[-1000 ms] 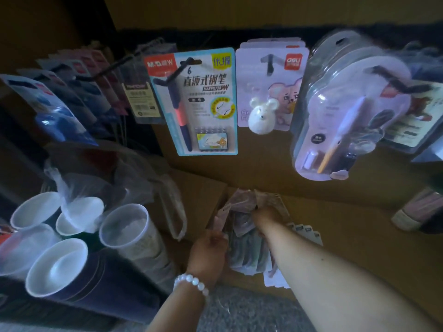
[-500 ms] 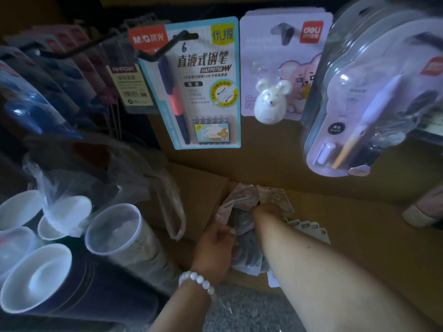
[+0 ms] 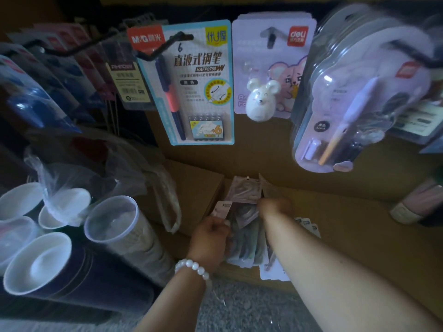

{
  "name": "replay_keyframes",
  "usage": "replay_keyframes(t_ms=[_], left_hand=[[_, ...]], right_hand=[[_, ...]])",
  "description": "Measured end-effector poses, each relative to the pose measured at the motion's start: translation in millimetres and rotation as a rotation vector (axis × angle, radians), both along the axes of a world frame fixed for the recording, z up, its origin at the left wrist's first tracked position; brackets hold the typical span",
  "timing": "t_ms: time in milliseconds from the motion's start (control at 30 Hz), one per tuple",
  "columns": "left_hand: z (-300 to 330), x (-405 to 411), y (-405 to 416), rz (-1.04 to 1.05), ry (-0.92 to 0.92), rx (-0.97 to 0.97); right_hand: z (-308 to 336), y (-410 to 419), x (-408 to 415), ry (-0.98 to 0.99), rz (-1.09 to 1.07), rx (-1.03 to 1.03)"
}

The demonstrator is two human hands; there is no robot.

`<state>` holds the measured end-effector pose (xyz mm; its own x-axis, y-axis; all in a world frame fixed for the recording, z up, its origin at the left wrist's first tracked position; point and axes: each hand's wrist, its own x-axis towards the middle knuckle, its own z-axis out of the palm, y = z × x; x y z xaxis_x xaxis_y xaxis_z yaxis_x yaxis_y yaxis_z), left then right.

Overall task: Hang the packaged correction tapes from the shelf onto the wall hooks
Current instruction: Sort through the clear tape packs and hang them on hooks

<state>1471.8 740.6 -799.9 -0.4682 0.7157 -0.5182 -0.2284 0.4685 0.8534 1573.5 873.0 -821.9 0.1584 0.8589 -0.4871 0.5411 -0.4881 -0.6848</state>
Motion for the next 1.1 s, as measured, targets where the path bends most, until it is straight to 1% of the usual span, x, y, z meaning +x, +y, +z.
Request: replay_keyframes(t_ms=[33,67,167,267,333,467,633,733,767,833,967,1033,1100], left_hand=[[2,2,-1,0.000,0.000,0.006],[4,3,-1,-0.004,0.007,0.008],[10,9,-4,-0.019,0.028,-0.008],[15,13,-9,-0.010,0.021,-0.025],[19,15,-10,0.017,-0.013,-0.045],[31,21,-11,0.062,-0.213,-0.037],[36,22,-14,-0.014,-0.481,0.123],[37,23,-16,0.075,-0.601,0.259],[37,23,-17,0.108,-0.594,0.282],[35,21,-19,0.169,-0.513,0.267],[21,14,-21,0.222,-0.398,0.249],[18,12,-21,0.220,-0.369,0.247],[14,10,-21,0.213,-0.346,0.243]], right_hand=[[0,0,4,0.003,-0.010,-0.015],[5,-3,9,0.001,-0.025,0.019],[12,-12,24,0.147,-0.097,0.104],[22,-25,42,0.236,-0.125,0.116],[34,-37,49,0.353,-0.153,0.119],[50,-60,65,0.479,-0.171,0.164],[67,-88,75,0.499,-0.016,0.203],[69,-101,74,0.474,0.097,0.162],[70,-104,75,0.476,0.110,0.148],[69,-107,76,0.481,0.128,0.137],[60,-108,74,0.477,0.185,0.126],[52,-100,72,0.413,0.153,0.166],[40,-83,71,0.292,0.113,0.207]])
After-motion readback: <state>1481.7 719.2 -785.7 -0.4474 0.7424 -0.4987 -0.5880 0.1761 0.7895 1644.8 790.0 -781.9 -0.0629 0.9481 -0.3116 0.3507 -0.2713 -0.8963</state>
